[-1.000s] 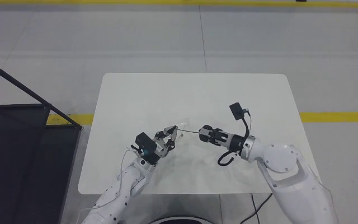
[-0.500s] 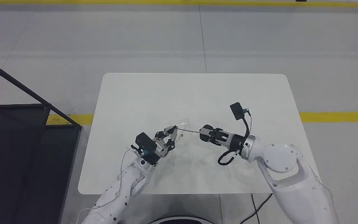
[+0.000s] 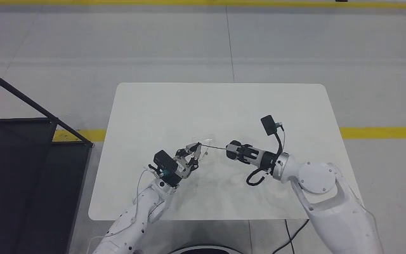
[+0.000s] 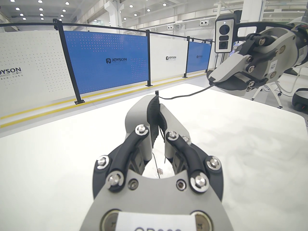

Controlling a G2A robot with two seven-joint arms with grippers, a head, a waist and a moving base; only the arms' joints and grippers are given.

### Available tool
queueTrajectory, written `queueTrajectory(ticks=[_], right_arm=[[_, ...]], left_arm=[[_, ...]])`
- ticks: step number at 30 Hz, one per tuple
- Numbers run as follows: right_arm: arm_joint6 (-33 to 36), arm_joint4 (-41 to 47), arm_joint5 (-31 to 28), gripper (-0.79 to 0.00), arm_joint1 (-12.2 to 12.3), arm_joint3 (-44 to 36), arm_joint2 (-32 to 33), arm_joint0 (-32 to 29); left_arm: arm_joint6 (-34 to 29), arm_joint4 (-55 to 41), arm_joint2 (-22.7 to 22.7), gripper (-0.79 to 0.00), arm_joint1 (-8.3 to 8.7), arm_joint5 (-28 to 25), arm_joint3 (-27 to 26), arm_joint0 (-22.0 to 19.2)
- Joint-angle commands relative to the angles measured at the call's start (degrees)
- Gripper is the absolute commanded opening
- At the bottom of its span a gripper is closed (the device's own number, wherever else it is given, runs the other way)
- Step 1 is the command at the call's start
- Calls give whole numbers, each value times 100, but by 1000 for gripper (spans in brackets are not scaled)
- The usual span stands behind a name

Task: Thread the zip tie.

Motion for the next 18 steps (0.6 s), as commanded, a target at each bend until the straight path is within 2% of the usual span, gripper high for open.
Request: queueTrajectory(ticks=[1,18], right_arm=[[-9,-6,-7,-785,3,-12,12,-17],[-9,57,33,-785,6,39,28,6]], left_arm=[[0,0,0,-785,0,0,0,0],[0,0,0,-785,0,0,0,0]])
